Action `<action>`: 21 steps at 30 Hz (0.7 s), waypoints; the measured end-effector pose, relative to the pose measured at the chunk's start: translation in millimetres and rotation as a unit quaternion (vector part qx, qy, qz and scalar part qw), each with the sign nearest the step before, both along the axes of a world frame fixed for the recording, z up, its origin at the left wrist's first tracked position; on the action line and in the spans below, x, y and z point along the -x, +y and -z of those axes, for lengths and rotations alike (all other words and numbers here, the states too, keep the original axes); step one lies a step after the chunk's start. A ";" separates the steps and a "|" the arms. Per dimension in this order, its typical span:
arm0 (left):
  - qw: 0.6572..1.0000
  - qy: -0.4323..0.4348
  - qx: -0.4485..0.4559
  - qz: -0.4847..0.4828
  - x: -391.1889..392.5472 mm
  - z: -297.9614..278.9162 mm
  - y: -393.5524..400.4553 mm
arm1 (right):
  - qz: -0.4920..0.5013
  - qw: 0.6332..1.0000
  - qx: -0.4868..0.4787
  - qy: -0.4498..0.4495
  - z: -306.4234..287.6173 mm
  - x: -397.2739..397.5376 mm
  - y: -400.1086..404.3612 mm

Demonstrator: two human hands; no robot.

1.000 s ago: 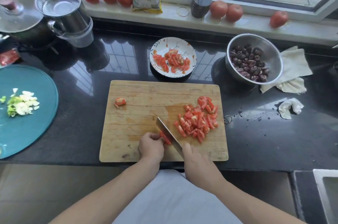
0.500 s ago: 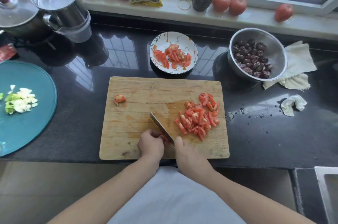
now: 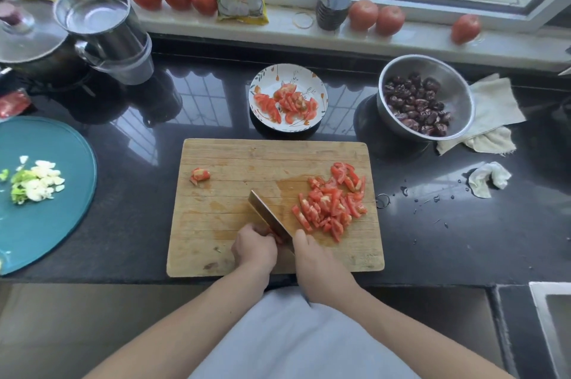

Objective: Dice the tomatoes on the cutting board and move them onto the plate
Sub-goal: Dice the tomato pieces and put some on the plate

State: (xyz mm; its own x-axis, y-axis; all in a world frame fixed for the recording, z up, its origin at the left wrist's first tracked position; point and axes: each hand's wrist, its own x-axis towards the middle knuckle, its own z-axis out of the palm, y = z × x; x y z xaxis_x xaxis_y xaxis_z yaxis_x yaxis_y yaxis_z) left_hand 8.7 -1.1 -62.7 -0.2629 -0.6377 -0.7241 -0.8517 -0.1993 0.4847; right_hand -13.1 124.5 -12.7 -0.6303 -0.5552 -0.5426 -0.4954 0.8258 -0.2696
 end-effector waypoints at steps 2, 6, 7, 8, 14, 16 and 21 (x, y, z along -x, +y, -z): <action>1.000 0.000 0.004 0.000 0.1 -1.1 0.4 | 0.008 1.000 0.013 0.014 -2.1 5.5 -5.8; 1.000 -0.012 0.007 0.009 1.2 -0.4 -0.1 | 0.048 0.999 0.000 0.016 -4.0 5.7 26.0; 1.000 -0.010 0.004 0.009 1.1 0.1 -0.5 | 0.063 0.998 -0.002 0.017 -3.9 6.3 32.0; 1.000 -0.009 0.001 0.013 0.8 0.3 -0.7 | 0.077 0.997 0.002 0.019 -3.3 7.2 35.8; 0.994 0.027 0.012 0.109 12.1 -4.8 8.6 | 0.086 0.996 0.016 0.023 6.0 8.0 30.2; 0.988 0.028 0.022 0.153 19.4 -8.2 14.7 | 0.089 0.996 0.016 0.014 8.0 8.7 29.3; 0.976 0.008 0.054 0.209 29.3 -6.9 21.7 | 0.049 0.997 -0.012 0.054 9.6 3.6 49.3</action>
State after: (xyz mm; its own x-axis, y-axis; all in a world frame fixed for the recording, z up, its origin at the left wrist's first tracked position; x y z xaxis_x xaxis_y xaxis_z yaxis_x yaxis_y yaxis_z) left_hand -20.6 20.6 -55.8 -0.5277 -0.5442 -0.6523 -0.8397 0.2180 0.4974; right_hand -16.7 173.8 -22.3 -0.7362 -0.4760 -0.4812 -0.4368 0.8772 -0.1994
